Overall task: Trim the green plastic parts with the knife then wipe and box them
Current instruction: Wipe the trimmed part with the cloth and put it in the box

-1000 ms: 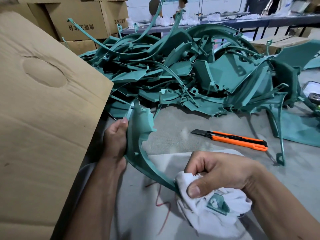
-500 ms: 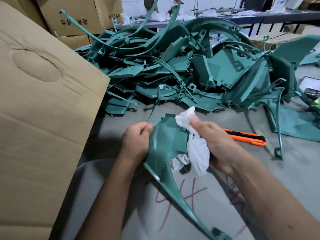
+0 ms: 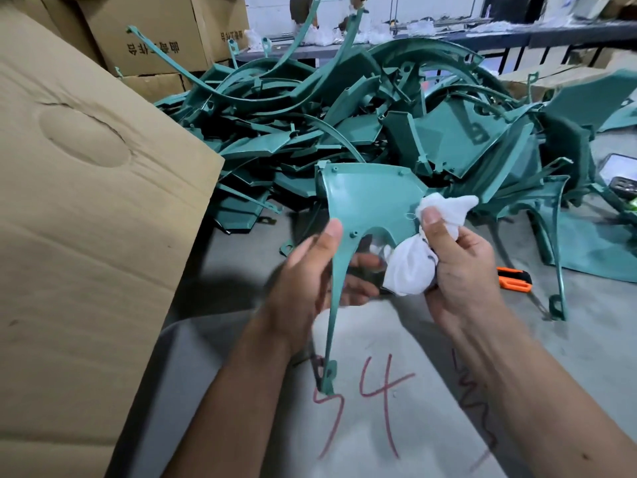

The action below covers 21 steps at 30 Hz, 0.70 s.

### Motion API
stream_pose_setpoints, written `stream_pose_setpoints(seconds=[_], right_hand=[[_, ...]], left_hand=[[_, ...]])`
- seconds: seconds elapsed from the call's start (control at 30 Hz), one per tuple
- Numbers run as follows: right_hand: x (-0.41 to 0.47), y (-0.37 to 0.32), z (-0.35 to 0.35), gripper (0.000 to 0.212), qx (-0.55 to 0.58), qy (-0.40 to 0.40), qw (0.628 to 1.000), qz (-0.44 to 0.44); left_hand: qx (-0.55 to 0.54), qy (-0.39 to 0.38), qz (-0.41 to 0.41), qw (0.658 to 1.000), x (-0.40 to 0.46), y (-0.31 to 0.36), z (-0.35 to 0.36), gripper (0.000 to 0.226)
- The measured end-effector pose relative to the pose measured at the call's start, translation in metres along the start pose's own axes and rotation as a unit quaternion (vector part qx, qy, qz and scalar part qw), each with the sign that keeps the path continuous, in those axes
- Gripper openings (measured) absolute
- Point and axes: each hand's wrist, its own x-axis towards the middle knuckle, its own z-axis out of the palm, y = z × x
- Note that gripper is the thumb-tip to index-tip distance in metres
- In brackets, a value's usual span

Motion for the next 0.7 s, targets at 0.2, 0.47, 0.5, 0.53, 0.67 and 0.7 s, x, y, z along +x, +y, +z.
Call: stream_pose_setpoints(seconds=[0.2, 0.47, 0.5, 0.53, 0.67, 0.7], right_hand=[[-0.004, 0.005, 0.003, 0.028, -0.024, -0.064, 0.998, -0.003], [-0.021, 0.015, 0.014, 0.020, 0.102, -0.152, 0.980, 0.081], [-0.022, 0.016, 0.015, 0.021, 0.104, -0.173, 0.976, 0.078], [-0.023, 0.016, 0.016, 0.023, 0.102, -0.192, 0.973, 0.073], [-0.023, 0.011, 0.016, 0.026, 0.092, -0.220, 0.968, 0.079], [-0.021, 0.009, 0.015, 0.045, 0.083, -0.207, 0.970, 0.091]], left_hand=[[0.055, 0.117, 0.152, 0.980, -0.001, -0.001, 0.010, 0.032], [0.007, 0.146, 0.151, 0.978, -0.002, -0.005, 0.022, 0.036], [0.000, 0.152, 0.146, 0.978, -0.002, -0.006, 0.022, 0.036], [-0.008, 0.158, 0.139, 0.978, -0.002, -0.007, 0.022, 0.035], [-0.005, 0.181, 0.114, 0.977, 0.001, -0.008, 0.015, 0.033], [0.008, 0.188, 0.116, 0.975, 0.002, -0.008, 0.012, 0.034]])
